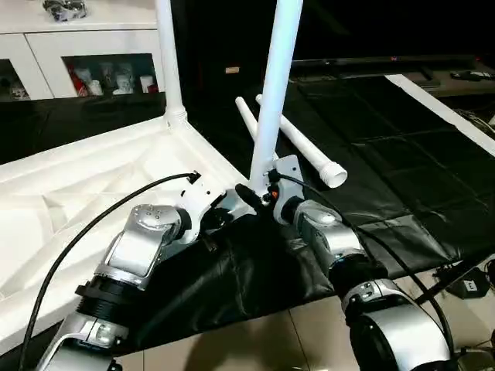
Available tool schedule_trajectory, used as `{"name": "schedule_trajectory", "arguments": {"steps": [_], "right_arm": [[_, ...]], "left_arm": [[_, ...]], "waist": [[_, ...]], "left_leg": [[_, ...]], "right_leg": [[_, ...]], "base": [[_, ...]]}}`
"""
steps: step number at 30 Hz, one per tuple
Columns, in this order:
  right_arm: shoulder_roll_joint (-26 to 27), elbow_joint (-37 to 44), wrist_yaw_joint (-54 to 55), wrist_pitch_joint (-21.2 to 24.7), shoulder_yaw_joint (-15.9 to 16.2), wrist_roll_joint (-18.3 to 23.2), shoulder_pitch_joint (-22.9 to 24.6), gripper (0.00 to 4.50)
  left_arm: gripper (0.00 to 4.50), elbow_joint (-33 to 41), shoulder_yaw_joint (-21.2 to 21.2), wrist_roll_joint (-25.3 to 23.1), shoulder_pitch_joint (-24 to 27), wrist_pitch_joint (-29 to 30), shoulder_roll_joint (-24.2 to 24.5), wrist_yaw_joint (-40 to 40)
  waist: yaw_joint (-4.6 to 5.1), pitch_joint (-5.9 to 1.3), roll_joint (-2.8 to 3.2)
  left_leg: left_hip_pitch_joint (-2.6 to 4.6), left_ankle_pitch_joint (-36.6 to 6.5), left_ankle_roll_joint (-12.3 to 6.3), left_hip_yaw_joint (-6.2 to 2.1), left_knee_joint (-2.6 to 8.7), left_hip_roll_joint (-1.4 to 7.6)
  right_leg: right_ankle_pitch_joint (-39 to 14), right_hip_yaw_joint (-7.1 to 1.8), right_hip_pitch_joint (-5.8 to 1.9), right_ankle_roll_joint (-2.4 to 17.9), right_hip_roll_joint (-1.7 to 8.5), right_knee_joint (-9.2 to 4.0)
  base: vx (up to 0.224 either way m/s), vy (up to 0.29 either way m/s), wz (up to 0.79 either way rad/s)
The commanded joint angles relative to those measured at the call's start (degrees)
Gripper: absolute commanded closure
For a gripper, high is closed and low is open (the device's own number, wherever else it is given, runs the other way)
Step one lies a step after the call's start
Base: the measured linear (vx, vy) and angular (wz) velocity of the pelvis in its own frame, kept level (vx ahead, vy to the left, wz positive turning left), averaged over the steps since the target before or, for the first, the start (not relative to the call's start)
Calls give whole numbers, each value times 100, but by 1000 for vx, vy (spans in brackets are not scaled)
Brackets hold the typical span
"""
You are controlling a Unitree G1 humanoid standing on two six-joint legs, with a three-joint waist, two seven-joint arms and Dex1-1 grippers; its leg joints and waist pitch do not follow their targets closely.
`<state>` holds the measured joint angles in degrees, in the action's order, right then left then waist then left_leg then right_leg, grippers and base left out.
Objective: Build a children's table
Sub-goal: Rotate leg to tighten
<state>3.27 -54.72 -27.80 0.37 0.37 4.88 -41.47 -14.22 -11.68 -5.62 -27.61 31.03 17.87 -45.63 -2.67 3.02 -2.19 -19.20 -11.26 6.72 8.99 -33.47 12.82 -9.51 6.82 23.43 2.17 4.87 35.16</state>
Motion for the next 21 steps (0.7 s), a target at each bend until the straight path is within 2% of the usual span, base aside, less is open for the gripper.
{"name": "schedule_trajectory", "arguments": {"steps": [1, 4, 5, 6, 7, 8, 9, 11, 12, 14, 16, 18, 19, 21], "right_arm": [[66, 12, -504, -167, 367, -69, 97, 21], [-148, 122, -785, -364, 377, -87, 176, 5], [-388, 330, -1261, -472, 362, 12, 289, 5], [-388, 330, -1261, -472, 362, 12, 289, 5], [-716, 681, -1970, -392, 355, 217, 444, 5], [-833, 816, -2245, -353, 378, 281, 501, 5], [-1088, 1098, -2873, -217, 490, 391, 616, 5], [-1167, 1187, -3074, -173, 533, 423, 649, 5], [-1233, 1247, -3262, -134, 555, 433, 669, 5], [-1423, 1300, -3756, -30, 649, 450, 663, 5], [-1534, 1266, -4005, -48, 746, 404, 618, 5], [-1618, 1250, -4202, -79, 839, 340, 584, 5], [-1729, 1185, -4485, -178, 1002, 201, 518, 5], [-1793, 1189, -4645, -216, 1127, 128, 502, 5]], "left_arm": [[450, 84, -12, 92, -83, -271, 20, -160], [450, 50, 24, 183, -40, -364, 151, -378], [450, -32, -39, 203, 9, -681, 374, -691], [450, -32, -39, 203, 9, -681, 374, -691], [450, -139, -102, 278, 55, -1056, 650, -1169], [450, -165, -123, 328, 74, -1163, 742, -1366], [450, -239, -219, 365, 103, -1443, 956, -1770], [450, -262, -259, 372, 109, -1544, 1024, -1905], [450, -283, -310, 404, 110, -1607, 1099, -2045], [450, -390, -454, 400, 88, -1871, 1292, -2394], [450, -473, -522, 381, 52, -2036, 1378, -2596], [450, -535, -577, 383, 15, -2148, 1439, -2771], [450, -630, -661, 387, -45, -2321, 1492, -3003], [450, -694, -707, 417, -80, -2418, 1511, -3155]], "waist": [[-37, -391, 102], [-49, -394, 98], [-53, -397, 92], [-66, -399, 92], [-69, -408, 90], [-83, -414, 92], [-100, -430, 88], [-113, -429, 97], [-116, -407, 92], [-145, -396, 100], [-179, -385, 113], [-238, -389, 111], [-271, -390, 99], [-285, -386, 91]], "left_leg": [[-70, -954, -180, 51, 368, 29], [-80, -898, -214, 53, 365, 32], [-83, -884, -275, 55, 358, 28], [-87, -860, -295, 53, 357, 30], [-87, -763, -338, 52, 354, 36], [-95, -721, -398, 52, 345, 28], [-102, -605, -496, 58, 326, 28], [-101, -513, -575, 56, 318, 43], [-87, -634, -553, 61, 333, 51], [-91, -827, -461, 61, 342, 52], [-65, -925, -353, 68, 347, 77], [-61, -942, -301, 69, 350, 76], [-51, -950, -287, 76, 344, 75], [-72, -930, -261, 75, 345, 70]], "right_leg": [[-1302, -346, -372, 1065, 332, -401], [-1202, -348, -380, 1103, 332, -386], [-1152, -350, -382, 1114, 327, -388], [-1109, -351, -391, 1113, 328, -381], [-950, -354, -388, 1157, 322, -358], [-858, -354, -397, 1161, 315, -356], [-612, -357, -402, 1219, 306, -322], [-401, -353, -379, 1302, 295, -295], [-531, -353, -360, 1351, 299, -310], [-869, -350, -372, 1300, 317, -339], [-1120, -356, -341, 1248, 331, -367], [-1200, -355, -345, 1214, 328, -371], [-1193, -355, -330, 1210, 325, -364], [-1182, -359, -346, 1188, 321, -356]], "base": [[0, 0, 0], [0, 0, 0], [0, 0, 0], [0, 0, 0], [0, 0, 0], [0, 0, 0], [0, 0, 0], [0, 0, 0], [0, 0, 0], [0, 0, 0], [0, 0, 0], [0, 0, 0], [0, 0, 0], [0, 0, 0]]}}
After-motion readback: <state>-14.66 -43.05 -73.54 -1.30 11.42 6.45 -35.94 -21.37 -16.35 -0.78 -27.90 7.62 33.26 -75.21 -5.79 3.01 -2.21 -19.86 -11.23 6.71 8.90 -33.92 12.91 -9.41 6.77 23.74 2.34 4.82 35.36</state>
